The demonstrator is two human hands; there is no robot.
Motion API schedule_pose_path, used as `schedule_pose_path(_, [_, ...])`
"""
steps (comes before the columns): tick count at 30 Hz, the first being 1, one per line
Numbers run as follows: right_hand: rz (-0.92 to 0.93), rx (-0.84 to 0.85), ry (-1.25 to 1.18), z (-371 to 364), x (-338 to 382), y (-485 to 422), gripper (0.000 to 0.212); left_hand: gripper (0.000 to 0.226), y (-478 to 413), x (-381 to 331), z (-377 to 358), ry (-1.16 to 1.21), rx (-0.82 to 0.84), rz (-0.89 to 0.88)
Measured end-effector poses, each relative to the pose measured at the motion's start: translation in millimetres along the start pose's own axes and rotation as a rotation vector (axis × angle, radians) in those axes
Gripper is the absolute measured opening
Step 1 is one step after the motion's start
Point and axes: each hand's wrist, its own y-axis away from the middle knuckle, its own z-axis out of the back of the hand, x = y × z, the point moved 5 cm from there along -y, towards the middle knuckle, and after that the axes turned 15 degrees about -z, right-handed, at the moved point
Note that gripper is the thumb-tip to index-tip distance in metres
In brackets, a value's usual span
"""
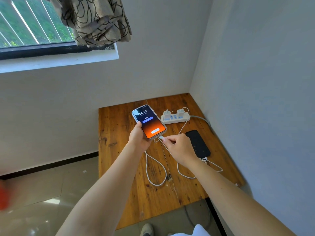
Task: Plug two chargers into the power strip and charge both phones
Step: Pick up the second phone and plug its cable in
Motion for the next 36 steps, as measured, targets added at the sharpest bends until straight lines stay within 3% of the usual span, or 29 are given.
schedule_pose_path(7, [0.024,-0.118,0.104,-6,5,6,0.044,0.024,2,6,3,0.048,-0.097,0.024])
schedule_pose_path(20, [0.101,-0.035,0.258,-9,8,10,0.043,0.024,7,5,6,-0.010,-0.179,0.023])
schedule_pose_path(30, [0.011,-0.061,0.154,-3,9,7,0.041,0.027,11,4,3,0.062,-0.177,0.067])
schedule_pose_path(36, [0.063,0.006,0.162,-1,14,8,0.036,0.037,12,5,9,0.078,-0.207,0.127])
